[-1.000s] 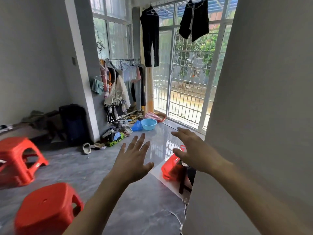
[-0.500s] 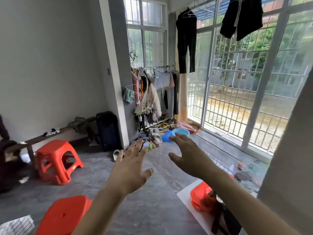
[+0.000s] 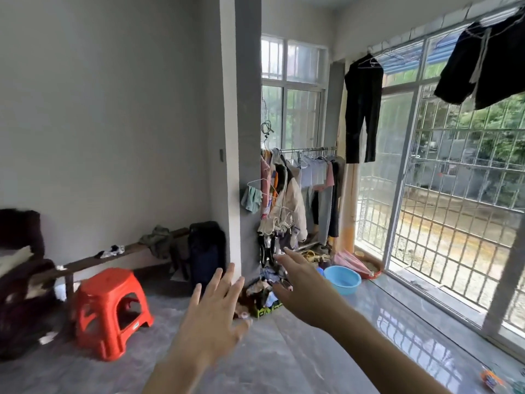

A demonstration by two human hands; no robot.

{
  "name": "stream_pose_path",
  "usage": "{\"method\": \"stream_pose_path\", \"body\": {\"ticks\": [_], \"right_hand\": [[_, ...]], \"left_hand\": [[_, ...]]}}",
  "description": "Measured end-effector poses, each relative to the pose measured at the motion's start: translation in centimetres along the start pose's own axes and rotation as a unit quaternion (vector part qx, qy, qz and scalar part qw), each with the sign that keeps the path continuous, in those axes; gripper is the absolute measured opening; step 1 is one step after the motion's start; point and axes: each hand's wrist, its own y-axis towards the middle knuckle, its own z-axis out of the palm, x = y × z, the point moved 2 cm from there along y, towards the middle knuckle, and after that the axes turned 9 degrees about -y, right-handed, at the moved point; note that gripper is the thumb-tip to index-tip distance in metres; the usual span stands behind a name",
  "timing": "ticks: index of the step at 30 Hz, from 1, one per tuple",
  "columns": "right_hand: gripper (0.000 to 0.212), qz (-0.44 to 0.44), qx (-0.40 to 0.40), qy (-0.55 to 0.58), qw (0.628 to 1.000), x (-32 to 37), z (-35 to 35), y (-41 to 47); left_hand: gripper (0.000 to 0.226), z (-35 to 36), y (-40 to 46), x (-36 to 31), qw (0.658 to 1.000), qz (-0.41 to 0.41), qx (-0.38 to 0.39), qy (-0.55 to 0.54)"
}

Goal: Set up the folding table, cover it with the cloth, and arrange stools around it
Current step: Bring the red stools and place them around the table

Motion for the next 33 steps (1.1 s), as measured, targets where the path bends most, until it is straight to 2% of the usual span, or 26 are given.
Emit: {"method": "stream_pose_path", "body": {"ticks": [9, 15, 27, 30, 33], "right_hand": [[0.066, -0.010, 0.020, -0.006, 1.000, -1.0, 4.6, 13.7], [0.066, -0.037, 0.012, -0.011, 0.999, -1.0, 7.0, 22.5], [0.064, -0.109, 0.051, 0.000, 0.993, -2.6, 14.2, 43.7], [0.064, -0.147, 0.063, 0.002, 0.987, -2.0, 16.3, 49.6], [0.064, -0.172, 0.084, 0.029, 0.981, -0.1, 19.1, 54.1]], "left_hand": [[0.103, -0.5, 10.9, 8.2, 1.000, -0.021, 0.002, 0.013], [0.076, 0.1, 17.1, 13.4, 0.998, -0.050, -0.002, 0.029], [0.074, 2.2, 33.5, 24.4, 0.991, -0.113, -0.008, 0.065], [0.073, 2.4, 36.7, 27.7, 0.988, -0.136, -0.022, 0.071], [0.074, 3.1, 38.1, 31.3, 0.983, -0.171, 0.000, 0.071]]}}
